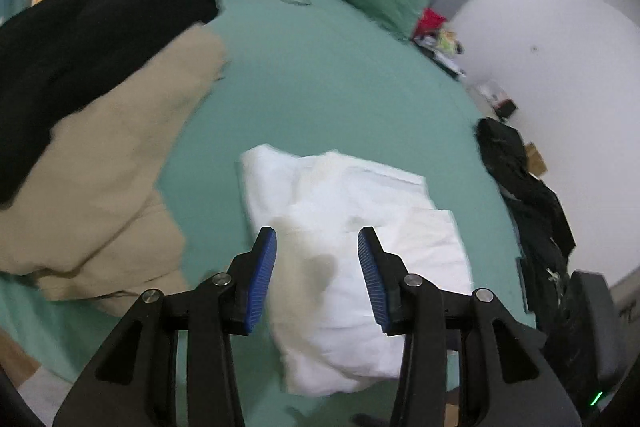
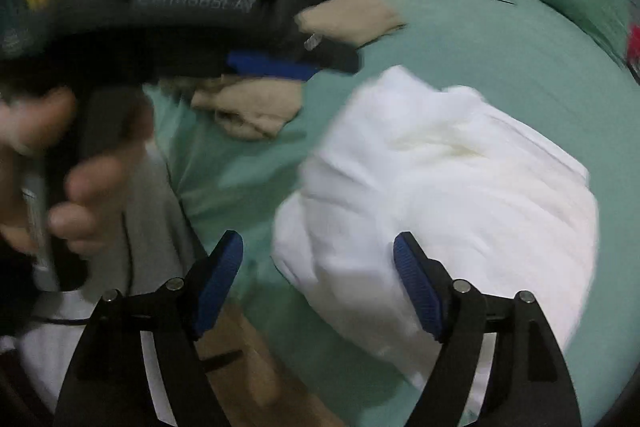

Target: Fold large clothes

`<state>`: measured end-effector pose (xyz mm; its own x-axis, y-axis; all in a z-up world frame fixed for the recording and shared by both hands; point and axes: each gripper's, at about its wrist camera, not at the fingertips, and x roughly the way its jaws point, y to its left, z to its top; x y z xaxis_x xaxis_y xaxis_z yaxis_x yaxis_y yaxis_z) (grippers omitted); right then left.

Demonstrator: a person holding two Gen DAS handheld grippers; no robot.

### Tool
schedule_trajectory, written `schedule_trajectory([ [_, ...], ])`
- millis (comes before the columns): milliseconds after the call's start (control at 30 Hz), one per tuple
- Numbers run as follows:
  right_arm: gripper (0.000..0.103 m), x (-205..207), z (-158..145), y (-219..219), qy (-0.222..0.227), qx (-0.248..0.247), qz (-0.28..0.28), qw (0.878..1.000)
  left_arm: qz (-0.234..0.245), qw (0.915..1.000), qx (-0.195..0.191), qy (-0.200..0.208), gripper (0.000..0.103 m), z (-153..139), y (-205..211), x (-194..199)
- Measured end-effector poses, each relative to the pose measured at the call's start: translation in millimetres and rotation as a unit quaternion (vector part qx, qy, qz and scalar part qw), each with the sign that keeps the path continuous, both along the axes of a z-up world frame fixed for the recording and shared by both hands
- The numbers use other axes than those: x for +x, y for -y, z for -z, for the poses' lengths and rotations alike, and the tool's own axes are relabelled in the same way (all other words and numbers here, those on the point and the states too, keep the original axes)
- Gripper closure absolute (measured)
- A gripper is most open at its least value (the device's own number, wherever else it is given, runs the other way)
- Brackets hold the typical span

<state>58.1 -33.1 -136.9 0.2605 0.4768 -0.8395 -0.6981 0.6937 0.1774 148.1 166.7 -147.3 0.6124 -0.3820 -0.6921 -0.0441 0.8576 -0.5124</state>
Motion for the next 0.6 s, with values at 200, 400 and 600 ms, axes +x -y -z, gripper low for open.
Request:
schedule_trajectory([
  [200,0.024,-2.2,-25.4,95.1,0.006,0.072,0.112,0.991,0.043,0.9986,0.023,0.018,0.047,-5.6,37.3,11.7],
  [400,0.024,23.3,1.8,164.0,-0.04,0.096,0.252,0.962,0.104,0.9871,0.101,-0.068,0.047,56.1,69.0,38.9],
  [600,0.024,29.1,32.9,179.5,-0.083,0.133,0.288,0.945,-0.012,0.996,0.076,-0.045,0.096,62.1,28.4,32.1],
])
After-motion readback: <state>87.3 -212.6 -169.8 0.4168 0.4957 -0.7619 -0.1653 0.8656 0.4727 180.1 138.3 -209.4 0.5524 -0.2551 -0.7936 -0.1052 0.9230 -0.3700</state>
